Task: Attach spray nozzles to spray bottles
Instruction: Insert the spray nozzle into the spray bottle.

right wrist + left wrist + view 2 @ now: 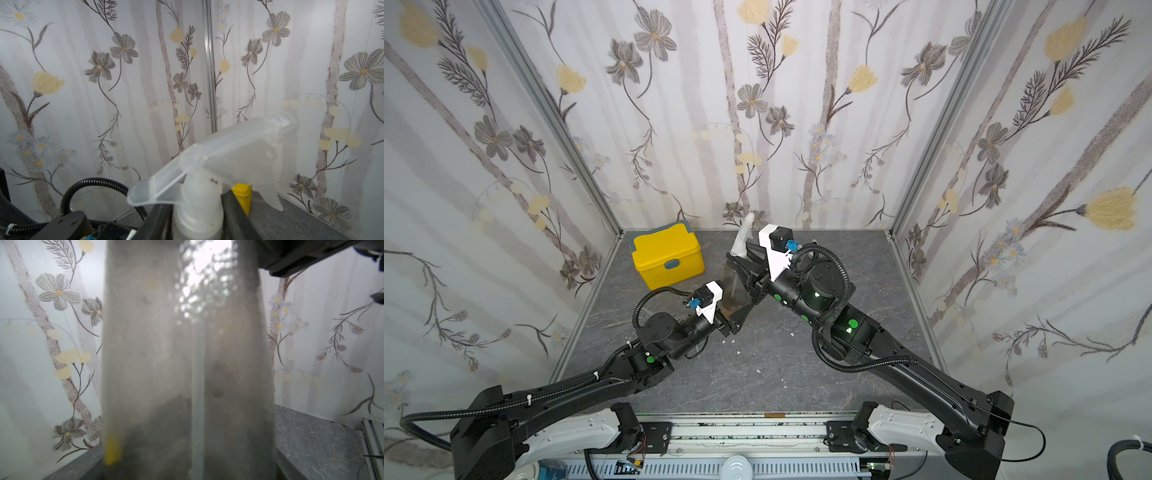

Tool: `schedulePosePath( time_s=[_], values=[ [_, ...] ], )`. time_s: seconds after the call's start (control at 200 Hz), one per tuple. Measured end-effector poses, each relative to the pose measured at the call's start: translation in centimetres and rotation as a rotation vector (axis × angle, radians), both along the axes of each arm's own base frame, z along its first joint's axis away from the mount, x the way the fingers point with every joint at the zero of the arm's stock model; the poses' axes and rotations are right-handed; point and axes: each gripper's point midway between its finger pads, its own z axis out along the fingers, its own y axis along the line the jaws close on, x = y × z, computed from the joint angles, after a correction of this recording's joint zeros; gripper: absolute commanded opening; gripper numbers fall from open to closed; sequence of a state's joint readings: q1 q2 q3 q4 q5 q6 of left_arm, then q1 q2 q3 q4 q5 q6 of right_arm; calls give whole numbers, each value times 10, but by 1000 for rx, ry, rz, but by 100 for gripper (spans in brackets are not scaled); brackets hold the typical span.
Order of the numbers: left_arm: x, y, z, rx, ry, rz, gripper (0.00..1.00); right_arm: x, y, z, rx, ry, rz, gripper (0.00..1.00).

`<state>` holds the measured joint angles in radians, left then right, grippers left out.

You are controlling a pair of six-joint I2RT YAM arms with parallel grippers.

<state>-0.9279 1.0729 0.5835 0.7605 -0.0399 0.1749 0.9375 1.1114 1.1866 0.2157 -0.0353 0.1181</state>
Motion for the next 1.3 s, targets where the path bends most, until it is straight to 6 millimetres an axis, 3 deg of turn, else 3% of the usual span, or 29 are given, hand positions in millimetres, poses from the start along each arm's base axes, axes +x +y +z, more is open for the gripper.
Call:
schedulePosePath(
  time_s=[0.764,1.019,1.179,1.299],
  values=[
    [-1,-1,0,2,-1,-7,72,-13,2,1,-79,13,11,45],
    [-1,-1,0,2,-1,-7,72,-3,-7,0,-93,36,-66,46],
    [-1,-1,0,2,-1,-7,72,-1,-8,11,-93,41,-80,47],
    [-1,-1,0,2,-1,-7,72,-2,-5,3,-119,68,-69,46]
  ],
)
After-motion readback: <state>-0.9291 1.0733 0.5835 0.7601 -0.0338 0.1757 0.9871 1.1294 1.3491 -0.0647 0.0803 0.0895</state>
